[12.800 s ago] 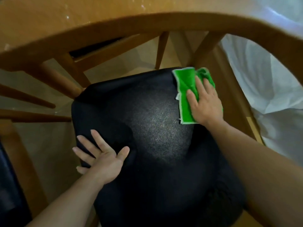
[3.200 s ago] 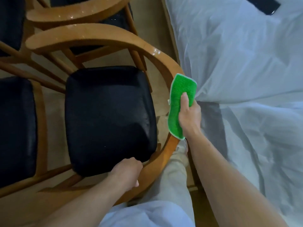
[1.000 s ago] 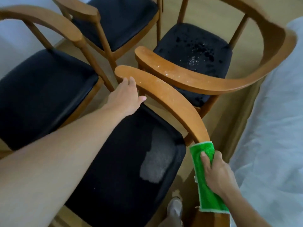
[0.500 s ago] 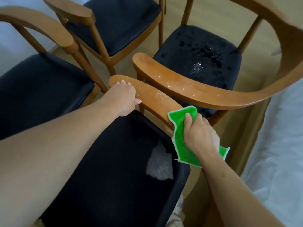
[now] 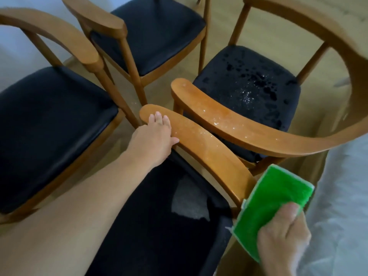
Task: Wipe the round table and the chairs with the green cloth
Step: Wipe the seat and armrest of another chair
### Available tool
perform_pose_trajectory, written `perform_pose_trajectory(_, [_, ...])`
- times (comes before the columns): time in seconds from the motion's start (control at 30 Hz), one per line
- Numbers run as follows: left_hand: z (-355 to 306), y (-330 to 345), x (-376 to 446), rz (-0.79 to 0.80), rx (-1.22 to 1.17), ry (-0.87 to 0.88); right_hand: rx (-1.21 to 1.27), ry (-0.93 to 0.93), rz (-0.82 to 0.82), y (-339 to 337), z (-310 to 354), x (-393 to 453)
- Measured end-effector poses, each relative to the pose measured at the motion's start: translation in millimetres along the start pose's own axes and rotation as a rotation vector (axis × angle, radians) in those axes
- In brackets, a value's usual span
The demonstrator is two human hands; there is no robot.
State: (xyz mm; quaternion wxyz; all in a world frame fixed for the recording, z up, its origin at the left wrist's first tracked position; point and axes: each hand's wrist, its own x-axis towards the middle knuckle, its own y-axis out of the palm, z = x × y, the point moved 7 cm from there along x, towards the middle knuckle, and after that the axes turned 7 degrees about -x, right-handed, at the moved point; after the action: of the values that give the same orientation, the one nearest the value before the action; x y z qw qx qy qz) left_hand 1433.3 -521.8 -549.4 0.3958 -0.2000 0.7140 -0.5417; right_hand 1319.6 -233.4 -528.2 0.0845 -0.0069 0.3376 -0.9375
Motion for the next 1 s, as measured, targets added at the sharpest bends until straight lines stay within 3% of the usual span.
perform_pose_trajectory(0.07, [4, 2, 0, -0.017, -0.034, 0.019, -0.065, -0.145, 0.203, 40, 38, 3])
perform_pose_trajectory(0.13, [8, 2, -1, -0.022, -0.052, 0.060, -0.465, -0.379, 0.384, 89, 59, 5])
perform_pose_trajectory(0.2, [14, -1, -1, -0.025, -0.137, 0.103, -0.709, -0.549, 0.415, 127, 76, 6])
perform_pose_trajectory(0.3, [32, -14, -4, -0.154, -0.339, 0.081, -0.787, -0.685, 0.453, 170, 100, 2])
perform_pose_trajectory(0.47, [67, -23, -1, -0.281, -0.571, -0.161, -0.726, -1.031, 0.686, 237, 158, -10])
perform_pose_trajectory(0.6, [68, -16, 8, -0.209, -0.711, -0.181, -0.774, -1.033, 0.676, 214, 138, -5])
perform_pose_trajectory(0.8, [79, -9, 9, -0.213, -0.794, -0.194, -0.975, -0.764, 0.620, 115, 59, 4])
perform_pose_trajectory(0.87, [82, -7, 8, -0.204, -0.825, -0.191, -1.002, -0.758, 0.604, 124, 66, 0])
perform_pose_trajectory(1.0, [84, -1, 7, -0.189, -0.978, -0.212, -0.902, -0.971, 0.568, 199, 124, -14])
